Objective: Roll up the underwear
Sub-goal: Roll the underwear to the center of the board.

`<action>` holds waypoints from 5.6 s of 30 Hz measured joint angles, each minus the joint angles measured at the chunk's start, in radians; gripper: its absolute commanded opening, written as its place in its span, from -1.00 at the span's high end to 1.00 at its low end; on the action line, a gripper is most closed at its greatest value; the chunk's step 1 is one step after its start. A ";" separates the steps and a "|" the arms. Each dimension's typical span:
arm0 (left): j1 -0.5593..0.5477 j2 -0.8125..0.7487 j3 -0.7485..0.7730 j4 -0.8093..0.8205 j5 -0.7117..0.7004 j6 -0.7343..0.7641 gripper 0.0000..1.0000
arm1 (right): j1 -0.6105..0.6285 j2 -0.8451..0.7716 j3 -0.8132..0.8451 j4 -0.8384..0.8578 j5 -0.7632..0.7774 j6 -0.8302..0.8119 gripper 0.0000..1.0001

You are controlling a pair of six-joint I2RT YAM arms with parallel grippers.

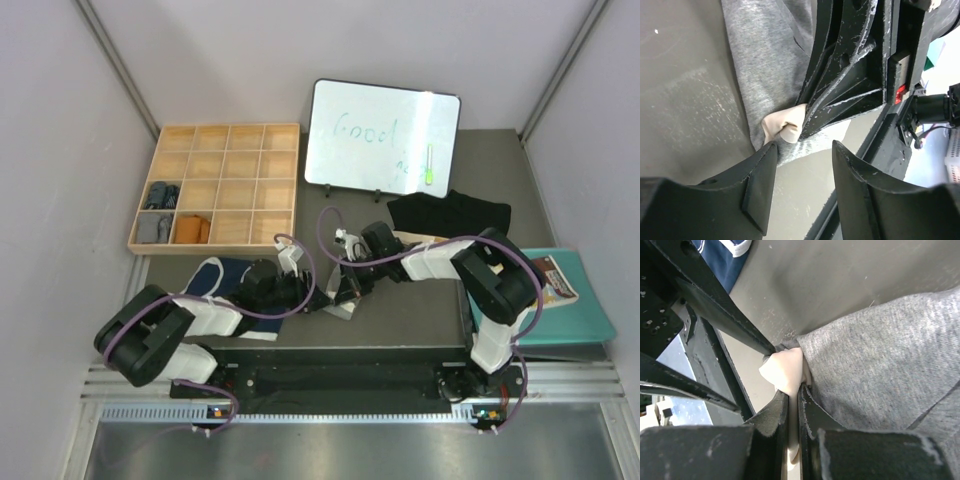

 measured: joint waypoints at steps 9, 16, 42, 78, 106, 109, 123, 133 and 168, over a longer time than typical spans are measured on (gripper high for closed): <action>0.000 0.069 0.000 0.037 -0.053 0.018 0.37 | -0.016 0.028 0.019 -0.015 -0.034 -0.008 1.00; 0.000 0.148 0.021 0.075 -0.074 0.027 0.62 | -0.020 0.029 0.025 -0.028 -0.034 -0.016 0.67; -0.005 0.211 0.121 -0.013 -0.085 -0.027 0.88 | -0.021 -0.490 -0.334 0.016 0.353 0.356 -0.50; -0.007 0.063 0.138 -0.225 -0.142 -0.039 -0.23 | 0.037 -0.288 -0.312 0.159 0.538 0.541 1.00; -0.003 0.163 0.210 -0.262 -0.100 -0.032 1.00 | 0.148 -0.508 -0.209 -0.171 0.737 0.247 -0.47; -0.003 0.127 0.230 -0.385 -0.087 -0.023 1.00 | 0.268 -0.536 -0.168 -0.192 0.832 0.176 -0.47; -0.003 0.099 0.300 -0.676 -0.019 -0.021 1.00 | 0.767 -0.321 -0.078 -0.146 1.263 -0.044 -0.46; -0.003 0.099 0.303 -0.698 -0.010 -0.021 1.00 | 0.816 -0.174 -0.034 -0.139 1.378 -0.082 -0.04; -0.002 -0.282 0.251 -0.795 -0.203 -0.008 -0.09 | 0.497 -0.294 -0.167 0.013 0.745 -0.064 1.00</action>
